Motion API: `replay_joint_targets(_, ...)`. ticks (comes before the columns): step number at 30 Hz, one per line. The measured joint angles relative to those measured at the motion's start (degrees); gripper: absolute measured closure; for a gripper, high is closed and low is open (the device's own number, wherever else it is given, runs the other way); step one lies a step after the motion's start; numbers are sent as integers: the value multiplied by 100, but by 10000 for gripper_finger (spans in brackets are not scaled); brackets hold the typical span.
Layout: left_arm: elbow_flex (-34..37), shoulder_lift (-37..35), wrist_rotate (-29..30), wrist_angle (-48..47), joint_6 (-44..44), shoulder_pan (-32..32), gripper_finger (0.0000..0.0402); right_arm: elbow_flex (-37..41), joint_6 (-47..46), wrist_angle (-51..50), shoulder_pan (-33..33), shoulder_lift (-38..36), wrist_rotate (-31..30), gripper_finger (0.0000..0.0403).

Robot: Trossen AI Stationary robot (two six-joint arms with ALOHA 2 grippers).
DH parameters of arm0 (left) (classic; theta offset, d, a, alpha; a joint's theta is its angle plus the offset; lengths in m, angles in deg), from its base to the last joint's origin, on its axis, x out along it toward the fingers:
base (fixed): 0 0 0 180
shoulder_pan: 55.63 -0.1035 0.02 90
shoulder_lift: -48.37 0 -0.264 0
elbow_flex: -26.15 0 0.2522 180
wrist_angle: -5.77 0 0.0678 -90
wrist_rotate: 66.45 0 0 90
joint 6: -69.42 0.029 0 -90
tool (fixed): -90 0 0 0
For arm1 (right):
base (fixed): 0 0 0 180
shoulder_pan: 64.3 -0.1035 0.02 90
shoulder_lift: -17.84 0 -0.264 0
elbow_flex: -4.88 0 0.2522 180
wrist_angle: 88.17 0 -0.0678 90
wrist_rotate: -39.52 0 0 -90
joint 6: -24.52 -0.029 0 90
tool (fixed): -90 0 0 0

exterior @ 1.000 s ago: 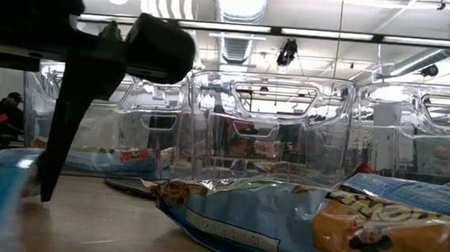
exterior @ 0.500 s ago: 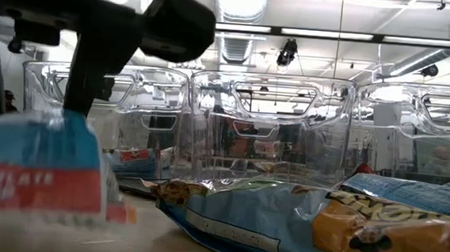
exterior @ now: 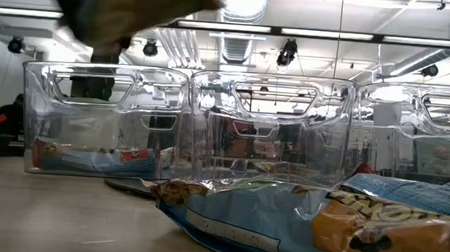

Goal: Pick and place Granola Bars by type
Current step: Put the left red granola bar into the left transparent bin

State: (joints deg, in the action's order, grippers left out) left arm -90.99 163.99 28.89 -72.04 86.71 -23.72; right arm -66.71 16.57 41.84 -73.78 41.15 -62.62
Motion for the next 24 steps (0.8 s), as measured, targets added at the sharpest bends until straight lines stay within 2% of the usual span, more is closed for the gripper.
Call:
replay_joint_targets(7, -960, -33, 547, -1084, -248, -423, 312, 0, 0, 7, -1, 0, 2, 394)
replay_joint_targets(13, -1570, -83, 573, -2023, -856, -931, 312, 0, 1, 7, -1, 0, 9, 394)
replay_joint_targets(18, -1592, -262, 540, -2583, -1173, -1353, 312, 0, 37, 7, 1, 0, 11, 394)
replay_joint_targets(24, -1112, -717, 310, -2546, -1428, -1641, 312, 0, 39, 9, -1, 0, 9, 394)
